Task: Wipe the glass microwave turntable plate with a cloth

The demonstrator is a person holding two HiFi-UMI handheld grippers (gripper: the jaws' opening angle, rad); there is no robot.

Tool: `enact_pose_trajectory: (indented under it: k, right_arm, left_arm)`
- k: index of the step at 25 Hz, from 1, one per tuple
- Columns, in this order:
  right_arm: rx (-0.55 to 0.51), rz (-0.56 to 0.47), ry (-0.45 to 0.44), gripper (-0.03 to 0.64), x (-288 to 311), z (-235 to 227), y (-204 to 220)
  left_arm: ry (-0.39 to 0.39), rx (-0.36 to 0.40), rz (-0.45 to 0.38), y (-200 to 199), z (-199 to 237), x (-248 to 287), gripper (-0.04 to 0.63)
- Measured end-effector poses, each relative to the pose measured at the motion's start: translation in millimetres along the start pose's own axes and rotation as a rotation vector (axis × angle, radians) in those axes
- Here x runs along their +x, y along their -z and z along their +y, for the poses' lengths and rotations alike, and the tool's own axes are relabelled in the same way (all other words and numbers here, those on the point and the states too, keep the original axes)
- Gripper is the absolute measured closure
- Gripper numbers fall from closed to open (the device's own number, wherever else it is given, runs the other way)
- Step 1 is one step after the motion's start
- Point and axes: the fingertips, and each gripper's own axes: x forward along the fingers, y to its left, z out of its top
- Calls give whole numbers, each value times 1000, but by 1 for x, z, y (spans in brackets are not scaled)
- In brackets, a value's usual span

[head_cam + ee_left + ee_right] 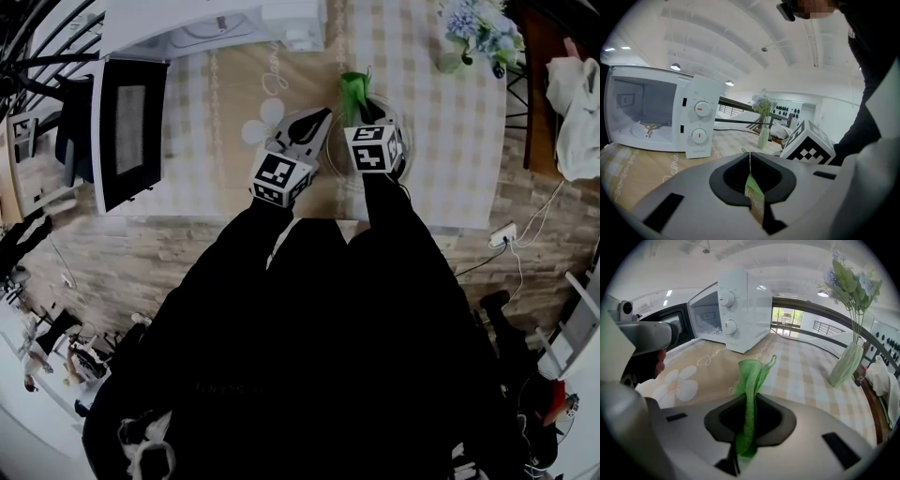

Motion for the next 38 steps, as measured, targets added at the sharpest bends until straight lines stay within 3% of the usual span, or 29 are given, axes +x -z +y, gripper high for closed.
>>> enact_pose_trajectory:
  k: [17, 24, 30, 38]
  right_arm:
    - [104, 15, 79, 561, -28, -73, 36]
    - [104, 49, 121, 563, -42, -99, 55]
    - [185, 46, 152, 565, -55, -129, 65]
    - [211, -71, 82, 565, -79, -94, 26]
  left_arm:
    - [37, 17, 2, -1, -36, 28, 572]
    - [19, 7, -17, -8, -40, 25, 572]
    - [-5, 4, -32, -10, -35, 12, 572]
    - [-54, -7, -29, 2, -12, -9, 572]
